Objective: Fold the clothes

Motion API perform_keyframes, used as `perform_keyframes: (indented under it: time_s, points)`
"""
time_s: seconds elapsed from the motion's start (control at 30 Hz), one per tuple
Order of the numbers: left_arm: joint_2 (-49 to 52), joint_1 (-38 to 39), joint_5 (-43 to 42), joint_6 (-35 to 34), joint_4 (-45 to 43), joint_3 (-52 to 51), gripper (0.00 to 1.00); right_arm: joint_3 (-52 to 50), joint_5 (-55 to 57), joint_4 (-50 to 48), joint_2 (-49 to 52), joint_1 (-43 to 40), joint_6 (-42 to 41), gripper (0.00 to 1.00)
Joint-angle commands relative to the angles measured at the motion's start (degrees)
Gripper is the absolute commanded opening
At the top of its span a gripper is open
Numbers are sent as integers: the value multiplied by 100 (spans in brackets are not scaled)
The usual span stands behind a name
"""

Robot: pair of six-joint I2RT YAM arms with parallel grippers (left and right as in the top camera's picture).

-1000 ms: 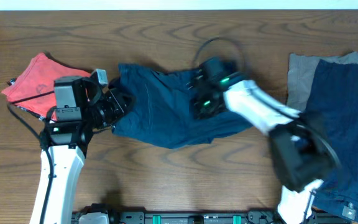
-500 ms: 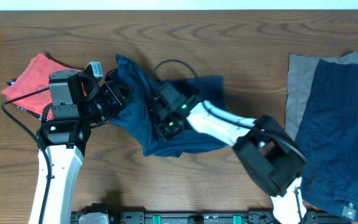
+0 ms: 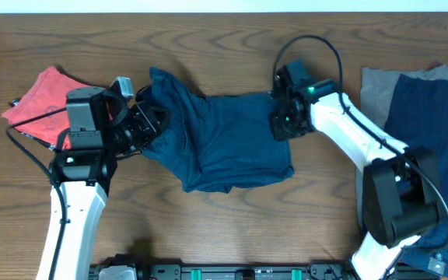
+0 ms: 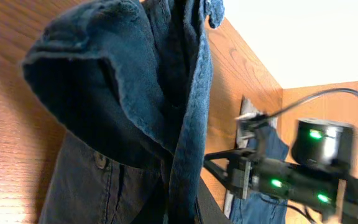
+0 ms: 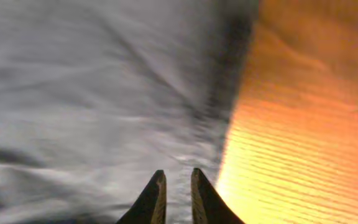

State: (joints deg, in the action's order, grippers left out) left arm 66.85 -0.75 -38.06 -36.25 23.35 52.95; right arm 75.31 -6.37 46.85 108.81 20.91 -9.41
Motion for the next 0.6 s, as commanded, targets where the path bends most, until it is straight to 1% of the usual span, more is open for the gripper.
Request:
perform_keyframes:
  time_s: [0.0, 0.13, 0.27, 0.37, 0.57]
  points:
    - [63, 317, 339, -175, -136, 177, 6, -433, 52, -197, 192, -83, 162, 11]
    - [332, 890, 450, -422, -658, 177, 7, -966, 20, -645, 199, -42, 85, 11]
    - [713, 1502, 656, -970, -1322, 177, 6, -1340, -59, -883, 199, 13, -42, 11]
    - [1001, 1963, 973, -1349, -1626, 177, 6, -1513, -116, -957, 199, 101, -52, 10]
    - [1646, 2896, 1231, -1609, -2223, 177, 6, -1576, -116, -1001, 199, 203, -140, 11]
